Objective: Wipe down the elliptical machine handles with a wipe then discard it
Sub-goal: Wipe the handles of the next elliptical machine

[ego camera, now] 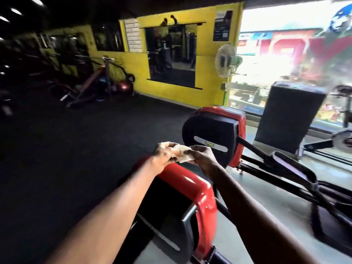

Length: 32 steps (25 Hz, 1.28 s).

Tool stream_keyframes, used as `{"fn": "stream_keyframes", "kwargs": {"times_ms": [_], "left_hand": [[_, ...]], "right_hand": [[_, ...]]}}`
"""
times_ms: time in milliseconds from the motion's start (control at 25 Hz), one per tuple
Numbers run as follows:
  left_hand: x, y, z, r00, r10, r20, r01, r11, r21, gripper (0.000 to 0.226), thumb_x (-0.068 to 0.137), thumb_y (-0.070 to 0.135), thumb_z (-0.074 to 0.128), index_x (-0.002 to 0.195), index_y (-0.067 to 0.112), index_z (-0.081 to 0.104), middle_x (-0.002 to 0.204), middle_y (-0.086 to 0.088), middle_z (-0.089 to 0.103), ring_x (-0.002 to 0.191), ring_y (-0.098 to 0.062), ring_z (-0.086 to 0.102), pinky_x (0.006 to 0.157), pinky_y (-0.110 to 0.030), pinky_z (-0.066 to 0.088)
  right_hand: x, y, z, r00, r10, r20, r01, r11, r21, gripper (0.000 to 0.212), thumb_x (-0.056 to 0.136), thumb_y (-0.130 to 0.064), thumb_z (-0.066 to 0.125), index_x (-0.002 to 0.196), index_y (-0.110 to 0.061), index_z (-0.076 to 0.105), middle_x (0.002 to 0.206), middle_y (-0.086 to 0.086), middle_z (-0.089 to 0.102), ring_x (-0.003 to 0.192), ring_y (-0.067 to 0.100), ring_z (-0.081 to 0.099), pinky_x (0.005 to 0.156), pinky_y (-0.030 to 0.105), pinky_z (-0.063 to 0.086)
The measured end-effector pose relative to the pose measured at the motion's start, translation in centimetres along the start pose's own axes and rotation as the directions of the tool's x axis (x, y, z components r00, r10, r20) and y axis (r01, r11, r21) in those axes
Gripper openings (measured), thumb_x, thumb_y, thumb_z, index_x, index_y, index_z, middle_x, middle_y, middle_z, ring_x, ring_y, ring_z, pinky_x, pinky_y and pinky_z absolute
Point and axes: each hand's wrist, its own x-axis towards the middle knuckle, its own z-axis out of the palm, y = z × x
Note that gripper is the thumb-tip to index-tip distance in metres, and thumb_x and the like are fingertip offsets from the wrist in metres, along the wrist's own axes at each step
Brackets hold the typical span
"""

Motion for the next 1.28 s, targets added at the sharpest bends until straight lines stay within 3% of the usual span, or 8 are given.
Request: {"fn": "stream_keyframes", "kwargs": {"times_ms": [200,320,400,520,720,880,1120,1280], "left_hand": [[6.7,0.8,-12.4,0.999,0.015,-0.050,-0.014,1.000,0.003,0.021,0.089,-0.007,0.067,0.099,0.012,0.066,0.083,-0.002,0.067,0.077,-0.014,0.065,0.064,-0.027,0.057],[11.1,2.0,-19.0,1.000,0.013,-0.006,-0.013,1.000,-0.014,0.032,0.086,-0.006,0.072,0.114,0.009,0.065,0.091,-0.003,0.069,0.082,-0.017,0.068,0.070,-0.031,0.060],[14.1,2.7,-21.8,1.000,0.007,0.017,-0.007,1.000,-0.010,0.039,0.084,-0.008,0.072,0.118,0.009,0.064,0.095,-0.006,0.070,0.084,-0.020,0.069,0.079,-0.037,0.060],[19.8,3.4,-25.1,0.999,0.002,0.036,-0.002,1.000,0.009,0.038,0.084,-0.008,0.073,0.116,0.010,0.065,0.095,-0.005,0.071,0.084,-0.021,0.071,0.076,-0.036,0.061],[30.4,3.5,-26.8,0.995,0.007,0.103,-0.018,0.994,0.107,0.035,0.084,-0.007,0.073,0.113,0.012,0.066,0.101,-0.008,0.071,0.086,-0.022,0.069,0.081,-0.041,0.059],[38.5,3.7,-27.1,0.964,-0.054,0.259,0.026,0.994,0.109,0.042,0.083,-0.002,0.076,0.121,0.011,0.064,0.112,-0.011,0.069,0.095,-0.025,0.069,0.092,-0.049,0.058],[49.8,5.4,-27.5,0.931,-0.073,0.358,0.033,0.992,0.118,0.038,0.085,-0.010,0.067,0.117,0.011,0.064,0.114,-0.013,0.068,0.096,-0.027,0.070,0.085,-0.045,0.063],[57.1,6.1,-27.6,0.877,-0.080,0.475,-0.008,0.984,0.180,0.030,0.088,-0.010,0.066,0.111,0.010,0.064,0.103,-0.011,0.068,0.082,-0.020,0.068,0.069,-0.034,0.062]], "right_hand": [[9.1,1.7,10.9,0.997,-0.046,0.063,0.056,0.983,-0.174,0.044,0.056,-0.038,0.088,0.068,-0.004,0.063,0.070,0.008,0.055,0.069,0.020,0.050,0.065,0.039,0.040],[14.7,2.2,16.9,0.999,-0.049,0.009,0.050,0.979,-0.195,0.041,0.059,-0.048,0.082,0.063,-0.014,0.059,0.066,0.005,0.052,0.066,0.018,0.050,0.063,0.043,0.045],[17.8,2.0,19.5,0.999,-0.044,-0.020,0.039,0.983,-0.179,0.037,0.062,-0.044,0.083,0.063,-0.014,0.061,0.069,0.007,0.060,0.068,0.021,0.059,0.071,0.054,0.057],[22.7,1.6,22.4,0.997,-0.013,-0.071,0.002,0.987,-0.161,0.023,0.065,-0.033,0.080,0.067,-0.016,0.066,0.075,0.013,0.068,0.072,0.024,0.066,0.081,0.059,0.058],[30.1,2.0,24.3,0.991,-0.033,-0.126,0.024,0.997,-0.072,0.008,0.079,-0.007,0.079,0.084,-0.009,0.073,0.084,0.014,0.072,0.080,0.027,0.069,0.081,0.046,0.059],[36.8,2.7,24.1,0.970,-0.024,-0.244,0.024,1.000,-0.003,0.023,0.079,-0.008,0.077,0.098,0.003,0.070,0.087,0.014,0.072,0.080,0.026,0.069,0.075,0.040,0.058],[45.0,2.3,24.0,0.916,0.017,-0.400,0.022,0.995,0.094,0.011,0.088,-0.002,0.069,0.099,0.001,0.071,0.090,0.015,0.073,0.078,0.023,0.070,0.070,0.035,0.060],[49.4,2.8,25.1,0.853,-0.002,-0.522,0.061,0.994,0.096,0.020,0.088,-0.005,0.070,0.102,0.008,0.068,0.092,0.018,0.069,0.086,0.030,0.064,0.087,0.050,0.054]]}}
